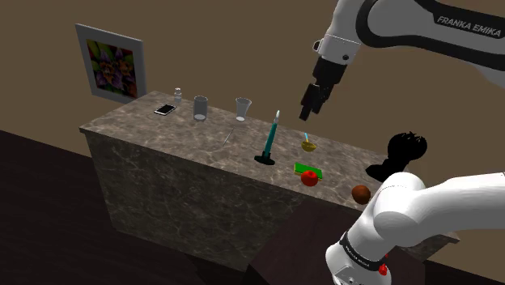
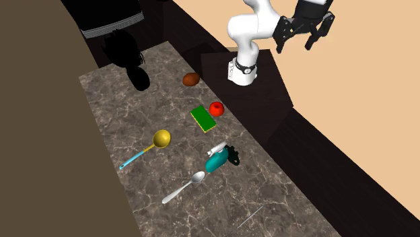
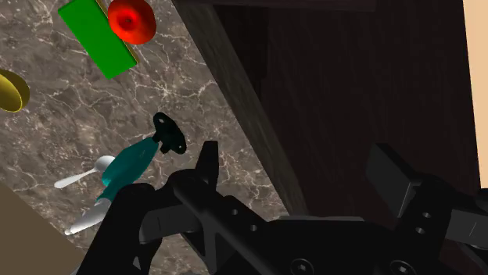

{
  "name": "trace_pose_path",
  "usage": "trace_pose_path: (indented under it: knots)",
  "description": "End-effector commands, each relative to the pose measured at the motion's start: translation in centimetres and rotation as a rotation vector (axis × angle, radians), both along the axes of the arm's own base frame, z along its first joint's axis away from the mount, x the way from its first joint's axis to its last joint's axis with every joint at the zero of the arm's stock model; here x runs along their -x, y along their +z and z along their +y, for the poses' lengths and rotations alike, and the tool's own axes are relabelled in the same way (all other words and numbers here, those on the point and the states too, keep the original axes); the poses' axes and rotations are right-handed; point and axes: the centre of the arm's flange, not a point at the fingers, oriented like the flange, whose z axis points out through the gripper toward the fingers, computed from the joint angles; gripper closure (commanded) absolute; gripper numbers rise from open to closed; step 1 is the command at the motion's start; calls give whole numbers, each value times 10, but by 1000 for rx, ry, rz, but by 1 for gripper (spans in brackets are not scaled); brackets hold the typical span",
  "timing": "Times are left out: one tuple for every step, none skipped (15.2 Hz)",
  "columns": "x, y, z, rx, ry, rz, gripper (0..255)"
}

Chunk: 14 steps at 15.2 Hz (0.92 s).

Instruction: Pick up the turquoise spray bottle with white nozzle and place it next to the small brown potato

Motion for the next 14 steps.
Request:
trace_pose_path:
  knots:
    - [0,0,0,0,0,0,0]
    - [-11,-6,-4,5,-29,0,0]
    - [-21,-13,-8,9,-58,0,0]
    - [-31,-19,-12,14,-88,-1,0]
    - [-41,-25,-17,18,-117,-1,0]
    - [-52,-31,-22,23,-146,-1,0]
    - [-61,-37,-27,27,-175,-1,0]
    - [-71,-43,-33,32,-205,-1,0]
    - [-81,-50,-39,37,-234,-1,0]
    - [-90,-56,-45,41,-263,-2,0]
    - [-99,-62,-52,46,-292,-2,0]
    - [-108,-68,-59,50,-322,-2,0]
    - [-117,-74,-66,55,-351,-2,0]
    - [-126,-80,-74,59,-380,-2,0]
